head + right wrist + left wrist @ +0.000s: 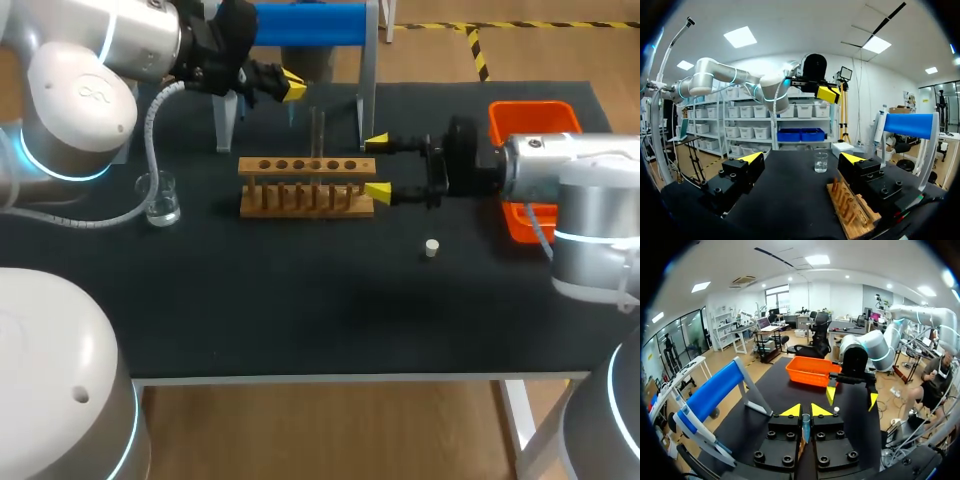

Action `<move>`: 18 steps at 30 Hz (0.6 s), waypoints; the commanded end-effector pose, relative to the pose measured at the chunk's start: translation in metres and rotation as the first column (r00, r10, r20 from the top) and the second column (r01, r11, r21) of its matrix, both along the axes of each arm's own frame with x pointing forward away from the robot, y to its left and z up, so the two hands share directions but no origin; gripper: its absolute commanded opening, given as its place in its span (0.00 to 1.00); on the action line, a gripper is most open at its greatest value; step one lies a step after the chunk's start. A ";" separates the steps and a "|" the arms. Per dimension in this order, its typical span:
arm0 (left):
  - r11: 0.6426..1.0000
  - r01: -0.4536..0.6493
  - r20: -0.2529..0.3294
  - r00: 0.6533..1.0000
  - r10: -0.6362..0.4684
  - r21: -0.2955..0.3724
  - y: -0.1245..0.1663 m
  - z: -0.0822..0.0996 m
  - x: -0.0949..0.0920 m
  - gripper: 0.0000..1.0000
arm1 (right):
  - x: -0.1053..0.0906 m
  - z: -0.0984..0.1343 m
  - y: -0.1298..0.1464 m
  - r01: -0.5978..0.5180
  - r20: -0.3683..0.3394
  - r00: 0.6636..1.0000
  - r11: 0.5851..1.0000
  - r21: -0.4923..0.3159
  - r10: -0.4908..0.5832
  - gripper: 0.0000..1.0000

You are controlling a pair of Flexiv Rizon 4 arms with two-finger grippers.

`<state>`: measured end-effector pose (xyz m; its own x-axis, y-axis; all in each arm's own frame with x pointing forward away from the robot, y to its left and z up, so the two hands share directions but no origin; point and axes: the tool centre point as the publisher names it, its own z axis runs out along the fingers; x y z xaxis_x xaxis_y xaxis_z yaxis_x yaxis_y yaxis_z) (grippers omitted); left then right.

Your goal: Invert the test tube, pick up the pipette, mount the tip to pipette, aspirate from beaker and dispense into the tube, eject the tip, return the pipette, and cap with the stopper.

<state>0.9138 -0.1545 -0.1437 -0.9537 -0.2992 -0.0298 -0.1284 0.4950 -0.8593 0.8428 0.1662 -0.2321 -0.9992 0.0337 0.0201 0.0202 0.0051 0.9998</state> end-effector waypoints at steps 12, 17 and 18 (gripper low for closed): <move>0.999 0.042 -0.037 0.998 -0.043 -0.024 -0.023 0.009 -0.032 0.00 | -0.010 0.005 0.022 -0.008 0.024 1.000 1.000 0.019 0.008 1.00; 0.998 0.052 -0.050 0.997 -0.053 -0.023 -0.031 0.009 -0.044 0.00 | -0.013 0.009 0.025 -0.019 0.030 0.999 0.999 0.026 0.019 1.00; 0.998 0.057 -0.051 0.997 -0.058 -0.029 -0.032 0.009 -0.046 0.00 | -0.014 0.010 0.026 -0.022 0.031 0.999 0.999 0.027 0.021 1.00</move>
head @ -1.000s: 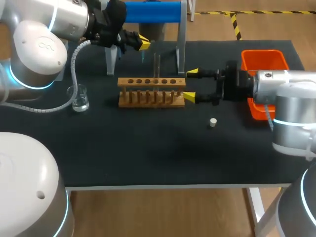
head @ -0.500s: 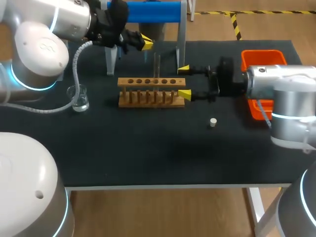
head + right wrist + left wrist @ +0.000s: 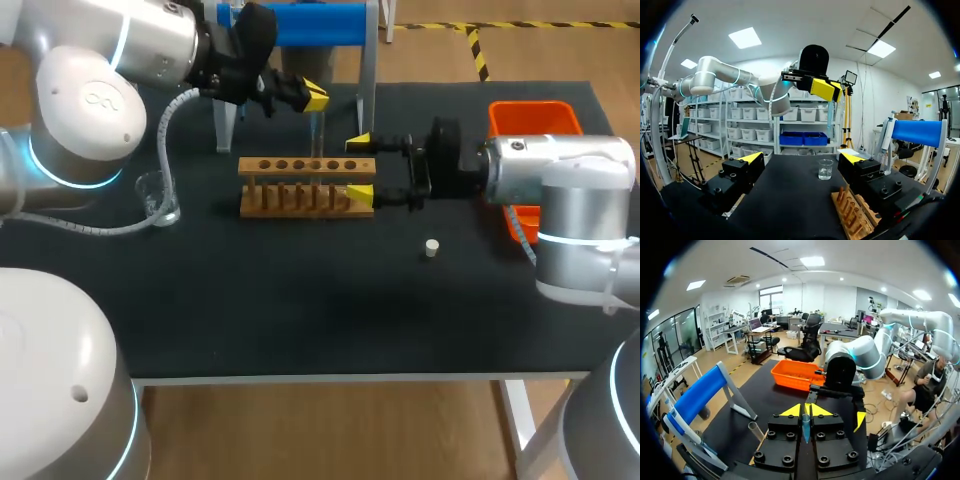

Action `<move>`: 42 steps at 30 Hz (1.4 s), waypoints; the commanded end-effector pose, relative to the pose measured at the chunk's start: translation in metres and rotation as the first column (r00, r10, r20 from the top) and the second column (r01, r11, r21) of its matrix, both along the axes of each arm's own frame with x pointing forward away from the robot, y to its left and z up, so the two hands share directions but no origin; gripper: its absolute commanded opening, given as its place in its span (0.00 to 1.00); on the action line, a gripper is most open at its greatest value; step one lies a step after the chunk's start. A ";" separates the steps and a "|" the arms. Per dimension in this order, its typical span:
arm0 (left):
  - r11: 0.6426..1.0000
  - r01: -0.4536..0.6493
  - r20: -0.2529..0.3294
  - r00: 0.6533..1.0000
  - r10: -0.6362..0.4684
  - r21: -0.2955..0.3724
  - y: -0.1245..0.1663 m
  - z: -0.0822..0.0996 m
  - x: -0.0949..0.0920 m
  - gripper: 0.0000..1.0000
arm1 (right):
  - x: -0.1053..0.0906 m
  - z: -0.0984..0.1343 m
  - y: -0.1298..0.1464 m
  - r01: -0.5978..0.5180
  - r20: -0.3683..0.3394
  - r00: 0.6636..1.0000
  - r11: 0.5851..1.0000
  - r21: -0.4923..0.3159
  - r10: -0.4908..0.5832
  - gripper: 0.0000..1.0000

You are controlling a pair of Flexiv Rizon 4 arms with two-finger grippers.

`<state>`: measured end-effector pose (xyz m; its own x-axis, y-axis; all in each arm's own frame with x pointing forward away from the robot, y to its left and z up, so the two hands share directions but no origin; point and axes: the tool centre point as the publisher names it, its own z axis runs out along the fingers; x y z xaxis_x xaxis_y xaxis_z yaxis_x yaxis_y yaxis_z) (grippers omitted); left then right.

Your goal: Invert the test tube, pick up the pipette, mount the tip to pipette, aspirate from beaker and dispense into the tube, eject the tip, return the pipette, and cap with the stopper.

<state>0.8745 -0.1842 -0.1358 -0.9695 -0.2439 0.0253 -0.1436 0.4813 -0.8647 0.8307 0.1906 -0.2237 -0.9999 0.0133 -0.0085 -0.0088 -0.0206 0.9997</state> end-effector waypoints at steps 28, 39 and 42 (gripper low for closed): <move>1.000 0.006 -0.019 1.000 -0.007 -0.014 -0.006 -0.002 -0.015 0.00 | 0.026 0.040 0.027 -0.099 -0.007 0.995 0.995 0.001 0.099 1.00; 1.000 0.006 -0.019 1.000 -0.007 -0.014 -0.006 -0.002 -0.015 0.00 | 0.031 0.043 0.038 -0.136 -0.012 0.991 0.991 0.000 0.136 1.00; 1.000 0.006 -0.019 1.000 -0.007 -0.014 -0.006 -0.002 -0.015 0.00 | 0.030 0.044 0.041 -0.140 -0.014 0.990 0.990 0.001 0.140 1.00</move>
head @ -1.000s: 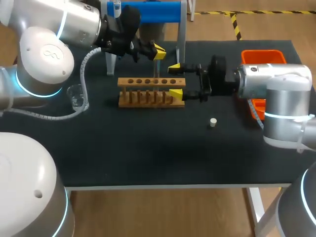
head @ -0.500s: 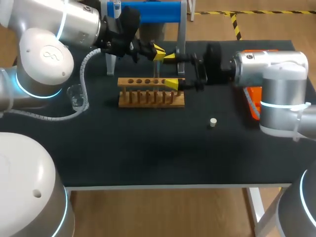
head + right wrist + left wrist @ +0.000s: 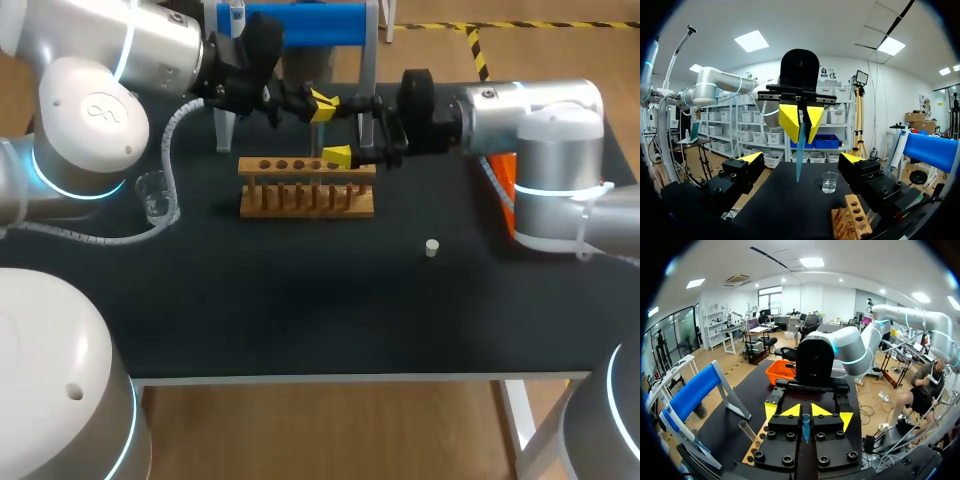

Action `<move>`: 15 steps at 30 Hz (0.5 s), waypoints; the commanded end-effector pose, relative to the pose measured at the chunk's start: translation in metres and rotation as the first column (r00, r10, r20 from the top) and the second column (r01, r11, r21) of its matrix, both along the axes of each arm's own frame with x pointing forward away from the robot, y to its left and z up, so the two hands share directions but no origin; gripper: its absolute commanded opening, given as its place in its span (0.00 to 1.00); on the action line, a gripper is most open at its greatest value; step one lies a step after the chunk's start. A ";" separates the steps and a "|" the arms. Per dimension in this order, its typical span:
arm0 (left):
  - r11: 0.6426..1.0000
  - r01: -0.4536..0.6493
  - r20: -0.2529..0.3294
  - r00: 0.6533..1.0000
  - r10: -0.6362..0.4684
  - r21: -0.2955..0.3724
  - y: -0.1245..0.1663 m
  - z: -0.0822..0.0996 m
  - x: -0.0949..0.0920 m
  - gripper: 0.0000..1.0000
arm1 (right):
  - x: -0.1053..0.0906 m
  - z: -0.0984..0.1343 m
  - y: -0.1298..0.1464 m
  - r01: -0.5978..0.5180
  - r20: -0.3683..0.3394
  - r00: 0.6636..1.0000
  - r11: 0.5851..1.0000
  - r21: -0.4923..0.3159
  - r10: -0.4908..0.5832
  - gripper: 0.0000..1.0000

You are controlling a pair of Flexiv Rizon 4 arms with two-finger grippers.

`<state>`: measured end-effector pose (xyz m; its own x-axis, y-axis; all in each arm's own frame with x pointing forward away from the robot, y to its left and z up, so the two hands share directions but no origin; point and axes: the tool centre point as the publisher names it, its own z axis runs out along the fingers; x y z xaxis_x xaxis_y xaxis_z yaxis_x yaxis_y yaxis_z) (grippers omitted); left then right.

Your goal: Invert the test tube, pick up the pipette, mount the tip to pipette, aspirate from beaker and dispense into the tube, eject the tip, return the pipette, and cap with the stopper.

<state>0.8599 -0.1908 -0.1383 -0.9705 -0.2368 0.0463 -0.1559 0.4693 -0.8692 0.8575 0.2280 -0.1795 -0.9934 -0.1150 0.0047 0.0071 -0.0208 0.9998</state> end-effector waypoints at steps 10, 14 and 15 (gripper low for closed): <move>1.000 0.000 -0.001 1.000 0.000 0.001 0.000 0.000 0.000 0.00 | 0.002 0.000 0.015 -0.031 -0.006 1.000 1.000 -0.003 0.031 1.00; 1.000 0.000 -0.001 1.000 0.000 0.001 0.000 0.000 0.000 0.00 | 0.000 0.000 0.020 -0.037 -0.005 0.999 0.999 -0.006 0.037 1.00; 1.000 0.000 -0.001 1.000 0.000 0.001 0.000 0.000 0.000 0.00 | 0.000 0.000 0.020 -0.039 -0.003 0.999 0.999 -0.006 0.039 1.00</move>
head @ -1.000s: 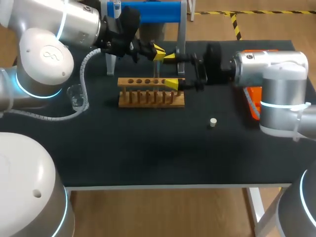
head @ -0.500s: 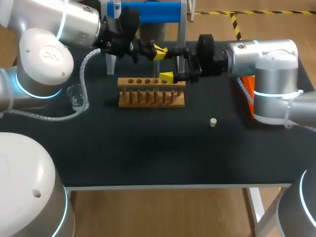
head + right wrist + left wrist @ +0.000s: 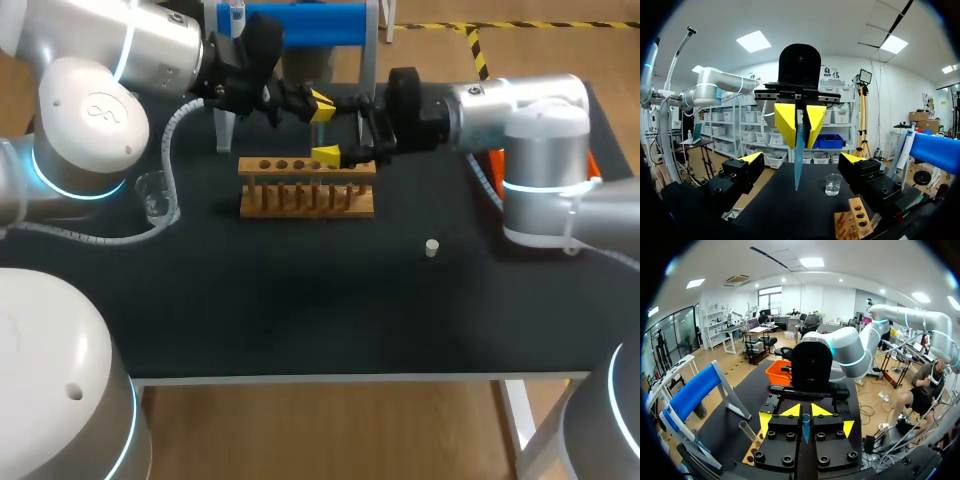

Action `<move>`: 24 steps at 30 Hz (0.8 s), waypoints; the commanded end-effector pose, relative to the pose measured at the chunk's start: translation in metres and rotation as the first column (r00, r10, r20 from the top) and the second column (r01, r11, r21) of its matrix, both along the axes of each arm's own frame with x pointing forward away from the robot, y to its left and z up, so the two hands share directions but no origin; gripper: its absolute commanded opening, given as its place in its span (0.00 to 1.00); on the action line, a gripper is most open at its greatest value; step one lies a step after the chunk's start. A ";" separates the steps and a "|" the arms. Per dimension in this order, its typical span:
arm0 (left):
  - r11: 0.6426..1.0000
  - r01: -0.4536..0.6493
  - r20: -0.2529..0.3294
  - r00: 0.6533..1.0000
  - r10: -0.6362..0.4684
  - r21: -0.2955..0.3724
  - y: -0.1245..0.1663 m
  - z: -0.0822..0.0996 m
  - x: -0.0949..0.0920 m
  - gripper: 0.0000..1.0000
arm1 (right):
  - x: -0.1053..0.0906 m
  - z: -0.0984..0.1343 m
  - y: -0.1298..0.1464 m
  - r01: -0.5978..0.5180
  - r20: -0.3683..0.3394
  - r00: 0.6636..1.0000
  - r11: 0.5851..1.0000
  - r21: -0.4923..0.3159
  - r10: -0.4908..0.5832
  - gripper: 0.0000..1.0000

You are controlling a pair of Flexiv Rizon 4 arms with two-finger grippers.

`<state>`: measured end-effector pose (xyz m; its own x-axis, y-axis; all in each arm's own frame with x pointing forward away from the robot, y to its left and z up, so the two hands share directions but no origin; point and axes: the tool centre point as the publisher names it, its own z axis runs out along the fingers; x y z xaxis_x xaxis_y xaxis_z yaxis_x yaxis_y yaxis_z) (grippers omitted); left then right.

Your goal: Invert the test tube, pick up the pipette, mount the tip to pipette, aspirate from beaker and dispense into the tube, eject the tip, return the pipette, and cap with the stopper.

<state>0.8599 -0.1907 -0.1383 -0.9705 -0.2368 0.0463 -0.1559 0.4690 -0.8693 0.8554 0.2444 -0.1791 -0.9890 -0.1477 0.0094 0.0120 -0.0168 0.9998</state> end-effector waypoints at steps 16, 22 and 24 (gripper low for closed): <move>1.000 0.000 -0.001 1.000 0.000 0.002 0.000 0.000 0.000 0.00 | -0.001 0.005 -0.001 -0.012 0.017 1.000 1.000 0.005 0.012 0.40; 1.000 0.000 -0.001 1.000 0.000 0.002 0.000 0.000 0.000 0.00 | -0.002 0.006 -0.002 -0.021 0.009 1.000 1.000 0.011 0.021 0.40; 1.000 0.000 -0.001 1.000 0.000 0.002 0.000 0.000 0.000 0.00 | -0.002 0.006 -0.002 -0.022 0.008 1.000 1.000 0.013 0.022 0.40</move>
